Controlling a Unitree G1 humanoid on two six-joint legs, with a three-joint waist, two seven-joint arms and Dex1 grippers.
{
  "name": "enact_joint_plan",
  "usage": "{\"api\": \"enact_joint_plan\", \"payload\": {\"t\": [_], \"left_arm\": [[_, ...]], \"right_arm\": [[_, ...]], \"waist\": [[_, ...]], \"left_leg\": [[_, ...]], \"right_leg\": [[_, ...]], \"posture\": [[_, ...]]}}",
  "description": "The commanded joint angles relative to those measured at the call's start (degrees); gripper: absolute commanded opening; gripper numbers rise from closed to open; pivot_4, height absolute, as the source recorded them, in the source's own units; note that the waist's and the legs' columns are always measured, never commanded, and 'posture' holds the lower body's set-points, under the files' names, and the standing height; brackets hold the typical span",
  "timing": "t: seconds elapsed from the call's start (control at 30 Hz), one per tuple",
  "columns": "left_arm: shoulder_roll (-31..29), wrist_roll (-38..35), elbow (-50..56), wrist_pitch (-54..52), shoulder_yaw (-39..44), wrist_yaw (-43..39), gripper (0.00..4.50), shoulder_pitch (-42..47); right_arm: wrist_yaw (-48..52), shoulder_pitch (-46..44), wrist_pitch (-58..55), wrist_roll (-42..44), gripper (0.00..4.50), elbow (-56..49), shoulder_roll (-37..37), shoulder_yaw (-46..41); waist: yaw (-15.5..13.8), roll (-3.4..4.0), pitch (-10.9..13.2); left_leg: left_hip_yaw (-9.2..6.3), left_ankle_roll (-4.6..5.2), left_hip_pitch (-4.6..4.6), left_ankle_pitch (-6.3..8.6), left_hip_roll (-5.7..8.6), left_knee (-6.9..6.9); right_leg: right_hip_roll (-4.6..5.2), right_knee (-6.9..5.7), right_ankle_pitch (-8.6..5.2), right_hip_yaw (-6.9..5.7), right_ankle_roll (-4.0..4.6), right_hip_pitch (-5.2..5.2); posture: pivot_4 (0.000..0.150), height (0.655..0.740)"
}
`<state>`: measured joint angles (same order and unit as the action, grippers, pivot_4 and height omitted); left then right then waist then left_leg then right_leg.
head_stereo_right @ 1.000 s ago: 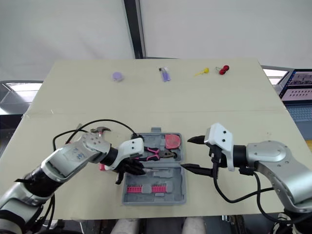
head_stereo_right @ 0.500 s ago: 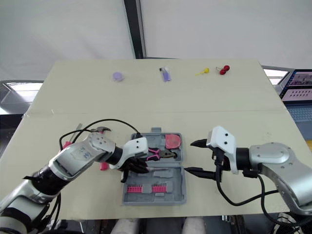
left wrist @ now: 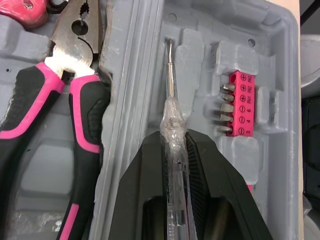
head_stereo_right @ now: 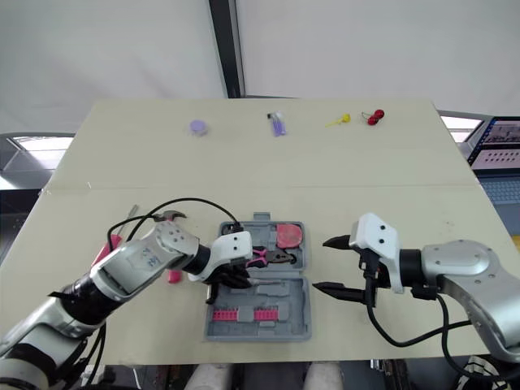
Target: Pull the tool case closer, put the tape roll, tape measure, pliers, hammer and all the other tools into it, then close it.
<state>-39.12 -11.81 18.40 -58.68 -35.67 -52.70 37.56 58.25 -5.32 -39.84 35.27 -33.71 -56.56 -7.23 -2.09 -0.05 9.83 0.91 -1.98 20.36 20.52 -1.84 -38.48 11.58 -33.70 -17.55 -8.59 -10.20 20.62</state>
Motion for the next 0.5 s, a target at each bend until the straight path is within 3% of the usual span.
{"api": "enact_joint_plan", "payload": {"t": [0.03,0.5], "left_arm": [[0.05,0.50,0.47,0.46,-0.18,-0.63,0.08,0.64],[1.51,1.27,-0.13,0.24,-1.16,-0.66,0.08,1.48]], "right_arm": [[0.42,0.32,0.92,0.79,4.50,-1.58,-0.61,-2.04],[-0.42,0.45,0.34,1.25,4.50,-2.16,-0.36,-2.58]], "waist": [[-0.07,0.00,0.00],[-0.87,0.00,0.00]], "left_leg": [[0.00,0.00,0.00,0.00,0.00,-0.01],[-0.03,0.05,0.10,0.03,0.00,-0.27]], "right_leg": [[0.00,0.00,0.00,0.00,0.00,0.00],[0.00,-0.06,0.01,0.00,0.02,0.00]], "posture": [[0.150,0.7400],[0.150,0.7400]]}}
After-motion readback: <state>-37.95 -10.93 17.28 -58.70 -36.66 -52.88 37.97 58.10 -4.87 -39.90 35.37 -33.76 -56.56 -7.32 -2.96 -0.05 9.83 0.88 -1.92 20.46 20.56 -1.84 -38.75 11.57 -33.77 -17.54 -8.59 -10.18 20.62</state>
